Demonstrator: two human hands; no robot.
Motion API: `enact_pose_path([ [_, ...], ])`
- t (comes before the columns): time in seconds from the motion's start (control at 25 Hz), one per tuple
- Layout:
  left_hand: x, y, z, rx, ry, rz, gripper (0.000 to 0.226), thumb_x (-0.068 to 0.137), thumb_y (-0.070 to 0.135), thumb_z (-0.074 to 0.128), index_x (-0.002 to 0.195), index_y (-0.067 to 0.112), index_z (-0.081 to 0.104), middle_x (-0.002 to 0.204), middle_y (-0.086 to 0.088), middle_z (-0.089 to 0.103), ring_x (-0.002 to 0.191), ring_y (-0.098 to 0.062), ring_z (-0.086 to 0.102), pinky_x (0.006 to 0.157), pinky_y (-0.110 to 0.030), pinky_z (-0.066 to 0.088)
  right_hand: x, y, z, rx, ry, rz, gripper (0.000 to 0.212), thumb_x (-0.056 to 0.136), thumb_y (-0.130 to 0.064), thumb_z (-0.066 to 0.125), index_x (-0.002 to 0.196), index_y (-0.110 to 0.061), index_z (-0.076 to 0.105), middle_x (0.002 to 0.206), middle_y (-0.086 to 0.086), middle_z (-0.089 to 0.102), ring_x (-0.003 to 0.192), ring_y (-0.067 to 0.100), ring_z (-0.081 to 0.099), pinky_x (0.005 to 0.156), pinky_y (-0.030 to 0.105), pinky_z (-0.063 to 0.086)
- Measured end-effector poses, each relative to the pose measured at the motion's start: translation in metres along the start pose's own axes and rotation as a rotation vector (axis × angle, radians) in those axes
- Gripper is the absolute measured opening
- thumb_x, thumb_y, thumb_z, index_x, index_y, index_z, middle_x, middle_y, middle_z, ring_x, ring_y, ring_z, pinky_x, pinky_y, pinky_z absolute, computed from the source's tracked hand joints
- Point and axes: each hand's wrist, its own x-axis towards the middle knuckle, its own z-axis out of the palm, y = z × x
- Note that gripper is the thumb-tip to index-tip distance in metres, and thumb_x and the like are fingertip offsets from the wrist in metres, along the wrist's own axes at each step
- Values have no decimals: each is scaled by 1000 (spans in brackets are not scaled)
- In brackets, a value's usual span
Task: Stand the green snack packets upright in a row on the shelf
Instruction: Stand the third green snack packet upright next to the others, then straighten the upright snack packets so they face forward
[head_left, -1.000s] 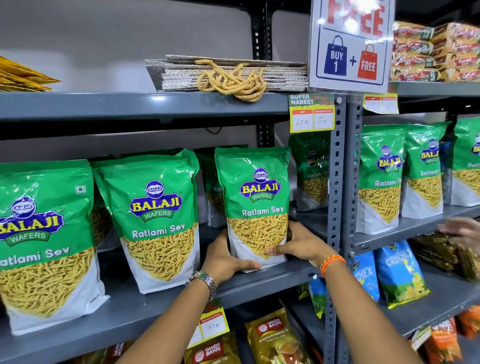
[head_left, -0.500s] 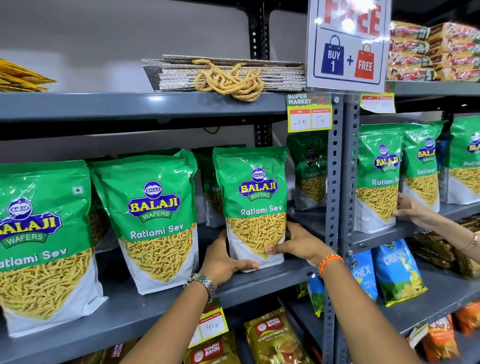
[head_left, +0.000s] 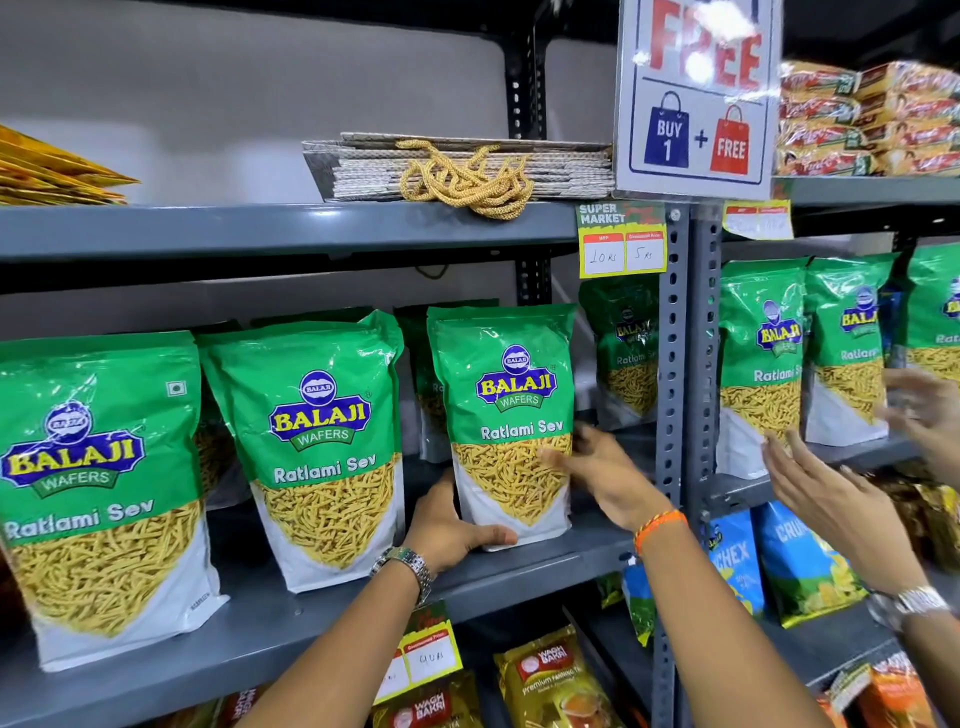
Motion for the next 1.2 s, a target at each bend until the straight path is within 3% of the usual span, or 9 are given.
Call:
enact_pose_path([
  [0.12,-1,1,-1,-2,-2,2,97,35,59,94,118,39,48,102,28,53,97,-3,54,87,-18,42,24,-51,6,275,167,-43,44,88,-47,71,118,-15,72,112,-1,81,98,11,77,85,32,60],
  [0.24,-2,1,-2,-17,-10,10,93,40,51,97,116,41,45,103,29,52,96,0,52,87,-16,41,54,-90,1,365,353,3,28,96,-43,65,96,-16,73,85,1,79,58,13,70,53,23,53],
  [0.36,-2,3,-2,-15,-8,-13,93,41,48,97,117,40,45,109,21,55,102,-5,53,90,-19,41,68,-109,-4,317,399,-67,31,96,-20,68,120,-1,70,101,14,69,63,15,59,58,27,50],
  [0.48,-1,4,-2,-16,-14,-30,93,39,50,97,116,41,45,110,19,56,102,-7,54,90,-21,42,77,-115,-3,238,454,-173,30,96,3,61,124,10,64,110,21,67,94,27,64,101,47,55],
  [0.56,0,3,-3,-16,-19,-31,94,37,52,96,116,41,47,113,18,58,102,-7,55,90,-21,43,79,-117,2,236,482,-209,29,95,8,59,123,15,62,111,21,66,92,26,65,111,48,49],
  [0.76,-4,6,-3,20,-19,-38,87,42,53,95,112,44,44,109,19,56,93,0,53,84,-16,42,78,-115,4,220,511,-219,28,97,5,59,124,12,64,118,23,69,76,13,64,84,26,60],
  [0.96,-25,10,-7,22,44,17,85,61,39,92,133,25,49,123,16,55,114,-7,55,94,-22,44,57,-115,16,113,645,-281,26,97,-1,62,121,3,67,121,23,72,98,20,64,75,15,53],
  [1.08,-54,7,-28,-156,260,46,71,67,17,91,128,24,54,117,7,68,108,-8,67,94,-23,54,18,-99,48,-117,750,-463,27,94,-13,68,121,-12,64,116,5,70,105,21,67,86,25,53],
  [1.2,-88,-5,-62,-178,604,81,50,70,3,86,103,30,60,90,5,73,80,-6,72,75,-23,60,-26,-67,101,-220,654,-648,23,88,-19,73,109,-24,64,103,-7,67,92,8,65,80,26,55],
])
